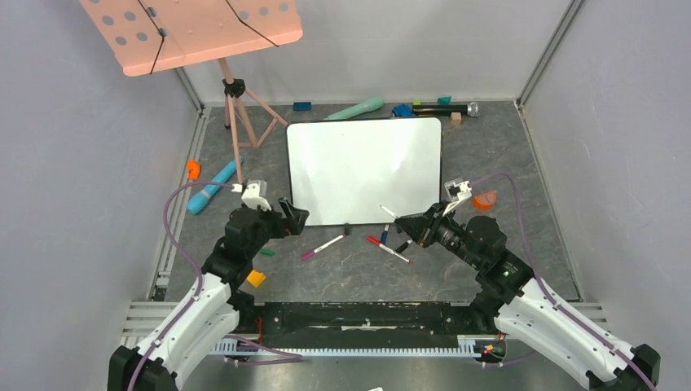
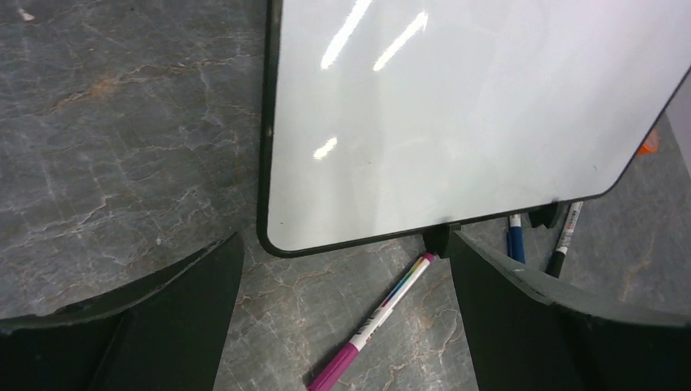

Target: Write a sentence on the whiteboard

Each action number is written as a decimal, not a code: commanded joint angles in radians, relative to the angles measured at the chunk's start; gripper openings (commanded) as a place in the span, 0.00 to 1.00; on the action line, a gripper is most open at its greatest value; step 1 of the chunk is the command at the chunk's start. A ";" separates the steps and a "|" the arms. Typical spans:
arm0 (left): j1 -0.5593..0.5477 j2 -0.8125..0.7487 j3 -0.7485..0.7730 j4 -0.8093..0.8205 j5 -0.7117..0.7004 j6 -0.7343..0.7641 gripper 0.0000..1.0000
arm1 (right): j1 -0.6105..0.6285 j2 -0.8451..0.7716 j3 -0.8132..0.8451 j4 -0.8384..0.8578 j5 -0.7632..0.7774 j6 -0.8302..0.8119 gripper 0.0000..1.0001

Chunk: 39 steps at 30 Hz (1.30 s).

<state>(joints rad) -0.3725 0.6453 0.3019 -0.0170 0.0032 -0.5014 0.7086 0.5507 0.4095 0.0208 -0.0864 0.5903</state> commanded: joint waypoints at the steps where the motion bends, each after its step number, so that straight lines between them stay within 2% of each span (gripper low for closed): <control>1: 0.003 0.007 -0.041 0.162 0.114 0.120 1.00 | -0.002 -0.009 0.043 0.027 -0.015 -0.010 0.00; 5: 0.003 -0.031 -0.151 0.333 0.115 0.103 1.00 | -0.002 -0.010 0.047 0.027 -0.020 -0.007 0.00; 9: 0.004 -0.056 -0.216 0.406 0.132 0.101 1.00 | -0.002 -0.009 0.057 0.017 -0.022 -0.013 0.00; 14: 0.003 -0.071 -0.217 0.377 0.124 0.101 1.00 | -0.002 -0.005 0.060 0.019 -0.023 -0.017 0.00; 17: 0.004 -0.100 -0.223 0.350 0.066 0.079 1.00 | -0.002 -0.002 0.064 0.019 -0.021 -0.020 0.00; 23: 0.024 -0.081 -0.229 0.385 0.048 0.098 1.00 | -0.002 0.003 0.075 0.015 -0.023 -0.028 0.00; 26: 0.078 -0.006 -0.232 0.469 0.109 0.093 1.00 | -0.002 0.003 0.075 0.013 -0.025 -0.029 0.00; 29: 0.177 0.121 -0.230 0.591 0.243 0.073 1.00 | -0.003 0.002 0.077 0.013 -0.028 -0.029 0.00; 33: 0.324 0.355 -0.227 0.877 0.437 0.014 1.00 | -0.003 -0.001 0.079 0.012 -0.028 -0.029 0.00; 39: 0.369 0.680 -0.222 1.240 0.594 -0.024 1.00 | -0.003 0.003 0.084 0.011 -0.031 -0.030 0.00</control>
<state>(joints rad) -0.0330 1.1915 0.0757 0.8604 0.4179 -0.4839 0.7086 0.5556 0.4412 0.0200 -0.1081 0.5774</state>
